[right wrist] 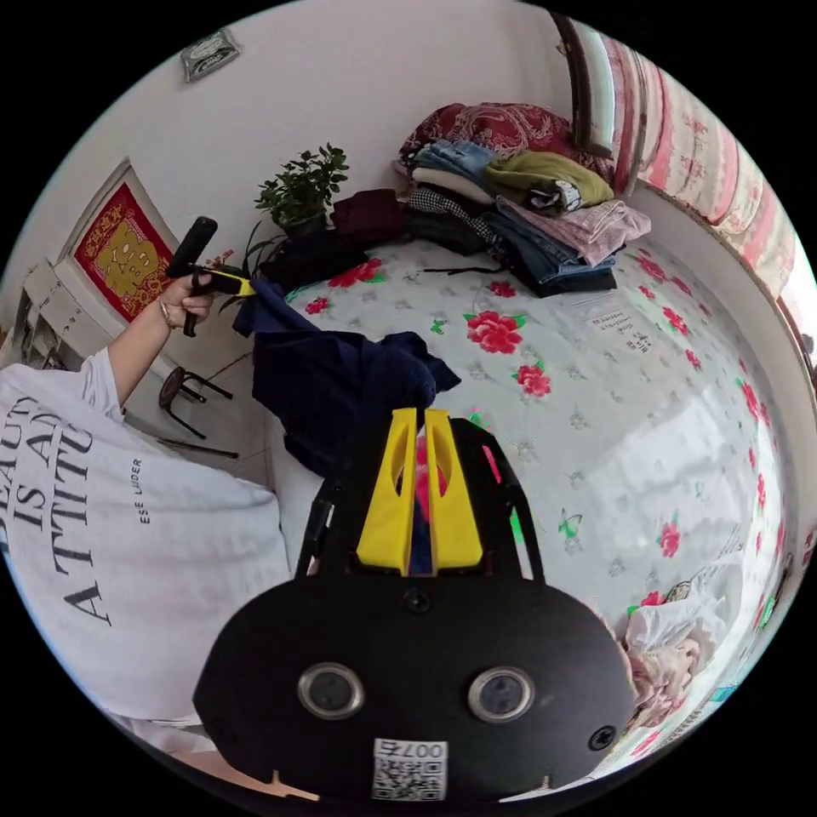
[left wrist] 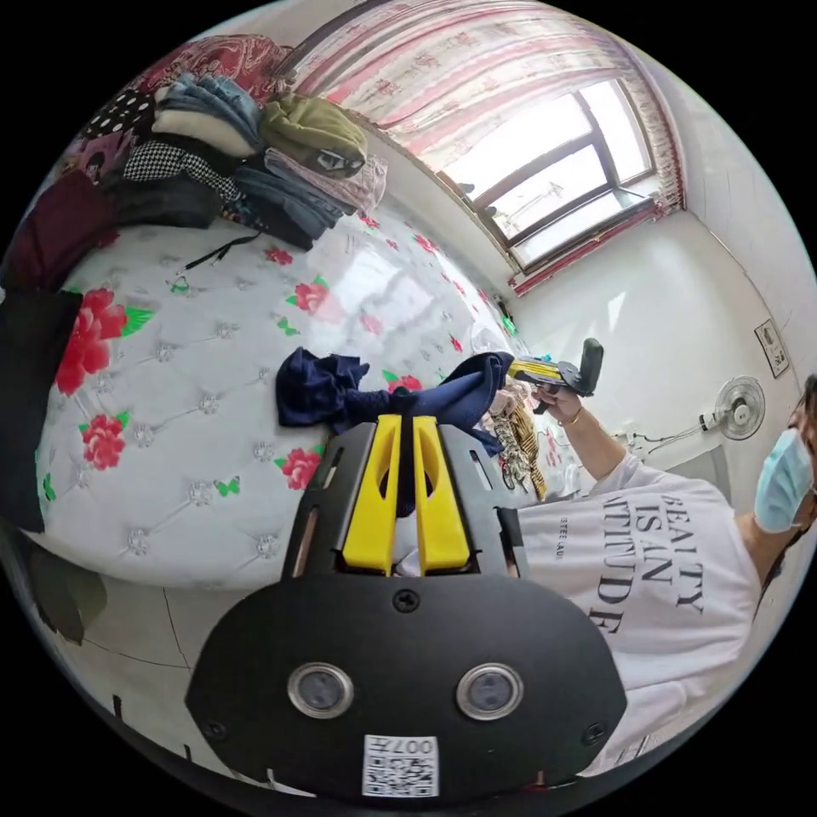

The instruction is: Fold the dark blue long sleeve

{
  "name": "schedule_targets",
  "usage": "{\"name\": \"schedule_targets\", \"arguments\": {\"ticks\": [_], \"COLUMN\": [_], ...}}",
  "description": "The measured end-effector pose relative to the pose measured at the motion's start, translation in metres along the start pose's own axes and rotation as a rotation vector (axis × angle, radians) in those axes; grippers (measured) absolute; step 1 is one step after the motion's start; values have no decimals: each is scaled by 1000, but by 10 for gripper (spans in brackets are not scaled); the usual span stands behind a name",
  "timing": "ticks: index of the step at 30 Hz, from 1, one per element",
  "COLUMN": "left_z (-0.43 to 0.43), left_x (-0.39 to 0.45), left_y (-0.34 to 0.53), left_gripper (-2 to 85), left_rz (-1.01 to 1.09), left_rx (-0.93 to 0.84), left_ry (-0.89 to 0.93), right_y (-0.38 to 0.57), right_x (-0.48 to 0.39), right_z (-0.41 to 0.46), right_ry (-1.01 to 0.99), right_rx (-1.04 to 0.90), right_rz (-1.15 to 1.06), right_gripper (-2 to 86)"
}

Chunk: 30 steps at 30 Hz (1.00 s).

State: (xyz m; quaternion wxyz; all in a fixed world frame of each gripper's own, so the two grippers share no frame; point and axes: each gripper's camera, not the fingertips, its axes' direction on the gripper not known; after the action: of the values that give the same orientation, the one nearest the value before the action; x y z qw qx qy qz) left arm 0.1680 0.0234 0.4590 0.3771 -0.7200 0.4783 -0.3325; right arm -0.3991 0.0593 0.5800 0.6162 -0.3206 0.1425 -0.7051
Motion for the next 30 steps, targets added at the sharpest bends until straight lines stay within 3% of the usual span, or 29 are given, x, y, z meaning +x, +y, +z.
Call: {"name": "schedule_targets", "arguments": {"ticks": [3, 5, 8, 10, 14, 17, 19, 23, 25, 28, 30], "left_z": [-46, -101, -165, -183, -183, -148, -107, 26, 68, 93, 89], "left_x": [35, 85, 142, 167, 182, 156, 125, 9, -29, -57, -63], "left_y": [-50, -69, -61, -44, 21, 67, 91, 166, 210, 257, 264], "left_gripper": [-3, -4, -4, -3, -4, -5, -5, -5, -5, -6, -6], "left_rz": [117, 268, 429, 524, 576, 500, 395, -143, -361, -542, -558], "left_rx": [86, 267, 509, 569, 656, 552, 405, 18, -43, -32, -28], "left_ry": [-4, -9, 19, -1, -169, -245, -282, -165, -60, 37, 19], "right_y": [-58, -84, -103, -91, -46, 2, 45, 123, 185, 238, 249], "right_x": [16, 12, -21, -51, -80, -94, -97, -71, -65, -60, -58], "right_z": [-71, -130, -220, -264, -269, -218, -143, 23, 118, 176, 185], "right_ry": [106, 186, 329, 370, 331, 276, 229, -2, -160, -347, -407], "right_rx": [215, 385, 640, 818, 900, 754, 531, 20, -237, -380, -370], "right_rz": [0, -32, -151, -260, -371, -409, -357, 18, 245, 456, 504], "right_gripper": [-2, -2, -2, -2, -2, -2, -2, -3, -3, -3, -3]}}
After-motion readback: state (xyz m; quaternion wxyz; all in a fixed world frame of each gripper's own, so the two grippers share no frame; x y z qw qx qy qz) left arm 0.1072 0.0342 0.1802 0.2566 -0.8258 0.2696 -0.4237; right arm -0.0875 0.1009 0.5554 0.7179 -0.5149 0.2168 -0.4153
